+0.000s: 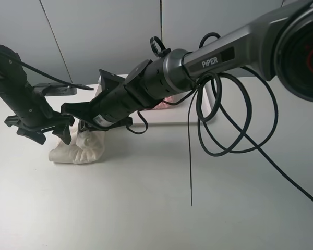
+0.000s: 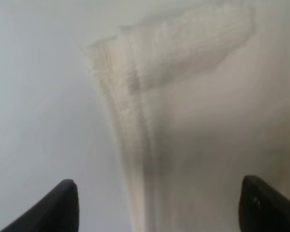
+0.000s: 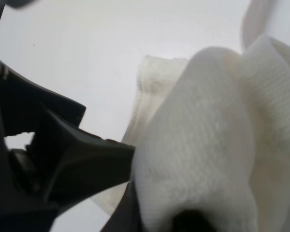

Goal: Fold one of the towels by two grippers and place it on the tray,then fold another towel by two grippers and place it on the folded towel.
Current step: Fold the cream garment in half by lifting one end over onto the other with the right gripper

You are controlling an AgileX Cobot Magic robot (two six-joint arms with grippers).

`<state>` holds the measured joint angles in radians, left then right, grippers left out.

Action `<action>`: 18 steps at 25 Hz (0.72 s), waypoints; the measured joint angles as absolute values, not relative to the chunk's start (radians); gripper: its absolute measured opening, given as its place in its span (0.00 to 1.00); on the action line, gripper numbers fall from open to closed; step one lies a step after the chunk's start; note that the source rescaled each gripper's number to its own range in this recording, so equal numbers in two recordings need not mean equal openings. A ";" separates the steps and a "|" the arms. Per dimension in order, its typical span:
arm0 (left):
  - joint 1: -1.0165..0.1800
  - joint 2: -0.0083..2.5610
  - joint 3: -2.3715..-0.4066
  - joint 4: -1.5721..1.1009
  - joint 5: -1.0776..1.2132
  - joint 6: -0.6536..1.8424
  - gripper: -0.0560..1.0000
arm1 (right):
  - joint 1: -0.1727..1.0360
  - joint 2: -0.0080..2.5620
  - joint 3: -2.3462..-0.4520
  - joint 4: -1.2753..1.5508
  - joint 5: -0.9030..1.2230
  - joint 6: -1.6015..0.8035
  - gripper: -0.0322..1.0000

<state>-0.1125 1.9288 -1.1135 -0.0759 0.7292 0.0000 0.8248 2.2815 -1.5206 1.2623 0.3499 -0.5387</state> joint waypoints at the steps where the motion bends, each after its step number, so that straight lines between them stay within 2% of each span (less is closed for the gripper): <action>1: -0.111 1.923 -1.127 -0.077 0.745 0.000 0.87 | 0.825 2.285 -1.521 1.266 0.350 -0.539 0.08; 12: -0.111 1.896 -1.218 -0.074 0.840 0.029 0.87 | 0.825 2.308 -1.521 1.296 0.369 -0.539 0.08; 14: -0.111 1.896 -1.238 -0.074 0.858 0.029 0.87 | 0.825 2.308 -1.521 1.299 0.367 -0.539 0.16; 17: -0.111 1.896 -1.290 -0.082 0.905 0.044 0.87 | 0.825 2.308 -1.521 1.312 0.354 -0.539 0.35; 18: -0.111 1.896 -1.309 -0.084 0.927 0.047 0.87 | 0.825 2.308 -1.521 1.325 0.349 -0.539 0.38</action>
